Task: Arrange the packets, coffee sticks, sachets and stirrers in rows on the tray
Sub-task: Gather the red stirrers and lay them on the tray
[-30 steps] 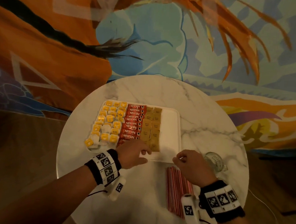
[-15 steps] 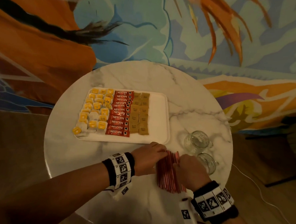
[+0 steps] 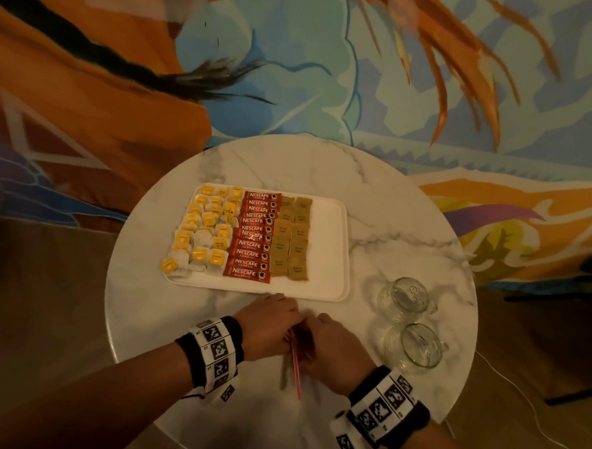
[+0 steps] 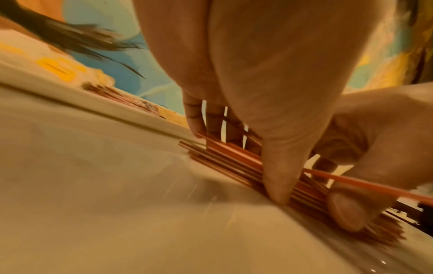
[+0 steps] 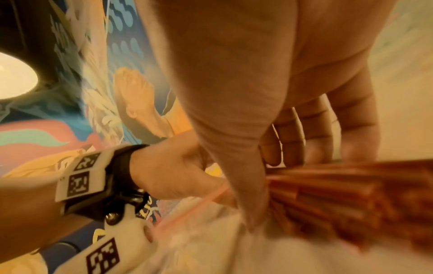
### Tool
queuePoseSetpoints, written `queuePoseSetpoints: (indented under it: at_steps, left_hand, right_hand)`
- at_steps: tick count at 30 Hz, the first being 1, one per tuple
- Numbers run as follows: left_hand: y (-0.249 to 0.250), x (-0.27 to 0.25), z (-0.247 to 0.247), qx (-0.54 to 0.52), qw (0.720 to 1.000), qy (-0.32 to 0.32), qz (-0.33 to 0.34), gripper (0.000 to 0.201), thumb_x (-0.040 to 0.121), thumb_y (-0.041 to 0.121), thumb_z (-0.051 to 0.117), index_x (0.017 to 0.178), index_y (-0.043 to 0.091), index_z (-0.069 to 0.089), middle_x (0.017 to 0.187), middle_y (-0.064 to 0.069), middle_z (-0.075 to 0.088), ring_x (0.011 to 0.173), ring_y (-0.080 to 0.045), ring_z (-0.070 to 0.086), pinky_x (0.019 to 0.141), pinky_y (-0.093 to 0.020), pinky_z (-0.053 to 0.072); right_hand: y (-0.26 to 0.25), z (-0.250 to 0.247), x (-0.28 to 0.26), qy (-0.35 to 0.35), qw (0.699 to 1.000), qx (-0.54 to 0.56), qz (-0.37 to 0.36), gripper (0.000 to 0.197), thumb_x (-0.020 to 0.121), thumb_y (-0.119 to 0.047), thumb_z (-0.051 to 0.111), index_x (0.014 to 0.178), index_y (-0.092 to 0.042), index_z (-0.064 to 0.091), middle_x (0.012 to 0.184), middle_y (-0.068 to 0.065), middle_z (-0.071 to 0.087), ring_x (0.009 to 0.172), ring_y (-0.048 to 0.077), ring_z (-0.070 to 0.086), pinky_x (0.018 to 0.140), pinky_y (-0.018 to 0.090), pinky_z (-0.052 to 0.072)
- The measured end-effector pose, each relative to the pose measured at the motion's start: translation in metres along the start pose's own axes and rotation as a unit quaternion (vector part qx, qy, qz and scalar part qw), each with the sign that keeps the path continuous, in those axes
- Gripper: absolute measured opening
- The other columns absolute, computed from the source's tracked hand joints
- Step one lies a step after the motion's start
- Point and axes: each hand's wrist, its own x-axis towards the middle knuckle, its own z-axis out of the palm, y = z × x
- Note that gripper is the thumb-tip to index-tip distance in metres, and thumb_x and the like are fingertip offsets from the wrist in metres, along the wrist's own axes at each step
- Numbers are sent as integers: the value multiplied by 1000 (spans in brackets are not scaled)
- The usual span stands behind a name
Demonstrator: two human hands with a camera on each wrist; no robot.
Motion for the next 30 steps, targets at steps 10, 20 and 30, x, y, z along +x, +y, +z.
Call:
queuePoseSetpoints:
  at_steps: [10,20,30]
  left_hand:
    - [-14,-22,-2,-12,996,-17,-83,32,97,54,50,112,28,62,101,0,57,92,-20,53,76,-33,42]
    - [-20,-23,-19,-31,995,-9,-99,27,100,43,45,110,28,64,98,1,61,89,-19,58,79,-37,50]
    - [-37,-14,-45,-111,984,64,-122,24,93,39,66,111,23,67,103,6,67,93,-12,61,84,-35,53]
  right_hand:
    - [-9,-8,25,-36,996,-8,-82,28,93,-42,60,114,-24,63,102,2,65,87,19,63,76,31,51]
    - [-6,-12,36,-26,993,38,-106,30,99,-34,43,124,-26,57,114,0,67,96,18,65,85,36,54]
    - [-2,-27,42,-13,989,72,-128,22,106,-33,40,121,-21,49,107,-3,64,89,16,60,81,37,50]
